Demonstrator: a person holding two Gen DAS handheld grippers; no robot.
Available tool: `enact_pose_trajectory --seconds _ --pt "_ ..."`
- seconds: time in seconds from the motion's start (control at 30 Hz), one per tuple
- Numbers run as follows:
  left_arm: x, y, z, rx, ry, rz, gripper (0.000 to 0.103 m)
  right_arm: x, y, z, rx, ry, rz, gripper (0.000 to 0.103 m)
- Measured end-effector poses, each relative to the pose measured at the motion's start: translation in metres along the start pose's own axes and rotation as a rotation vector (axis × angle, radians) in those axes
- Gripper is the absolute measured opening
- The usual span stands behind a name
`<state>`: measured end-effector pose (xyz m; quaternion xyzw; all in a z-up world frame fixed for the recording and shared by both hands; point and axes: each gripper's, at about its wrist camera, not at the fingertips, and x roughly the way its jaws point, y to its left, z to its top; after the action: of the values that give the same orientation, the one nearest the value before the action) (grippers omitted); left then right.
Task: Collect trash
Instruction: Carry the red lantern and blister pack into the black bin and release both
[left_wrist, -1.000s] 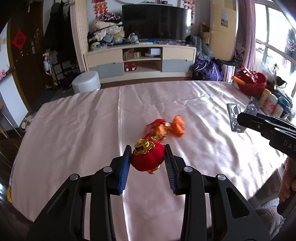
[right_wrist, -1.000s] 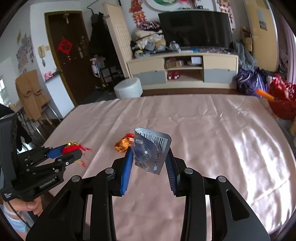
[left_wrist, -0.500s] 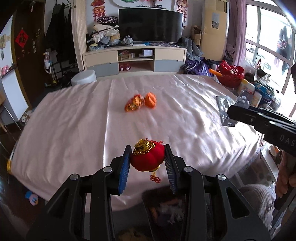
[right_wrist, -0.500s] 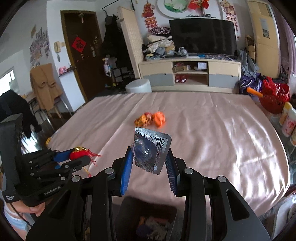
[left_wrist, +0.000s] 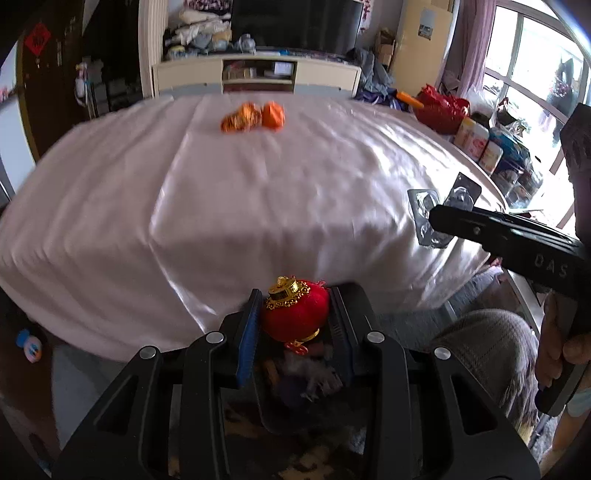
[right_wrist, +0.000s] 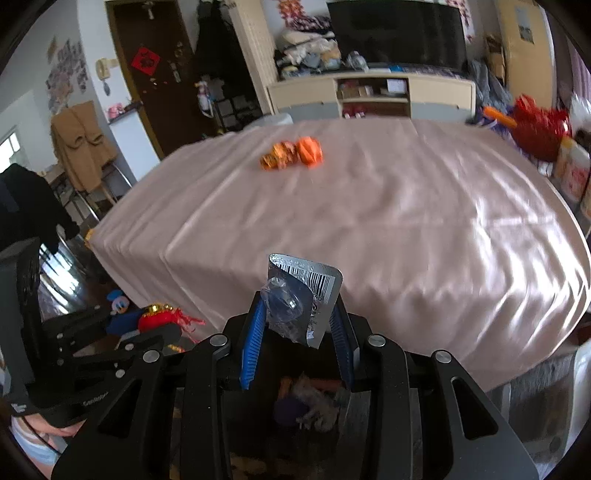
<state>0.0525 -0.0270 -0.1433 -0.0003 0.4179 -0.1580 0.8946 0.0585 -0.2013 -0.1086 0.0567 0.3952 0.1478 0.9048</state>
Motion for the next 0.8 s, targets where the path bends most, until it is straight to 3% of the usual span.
enact_pose_trajectory --seconds 0.5,0.8 --pt "0.056 -0.003 -0.063 -0.061 0.139 -0.069 0.034 0.05 -0.016 -0.073 0.096 0.163 -0.018 0.036" --pt "0.081 -0.004 -0.087 -0.058 0.214 -0.056 0.034 0.07 -0.015 -0.09 0.09 0.239 -0.022 0.036"
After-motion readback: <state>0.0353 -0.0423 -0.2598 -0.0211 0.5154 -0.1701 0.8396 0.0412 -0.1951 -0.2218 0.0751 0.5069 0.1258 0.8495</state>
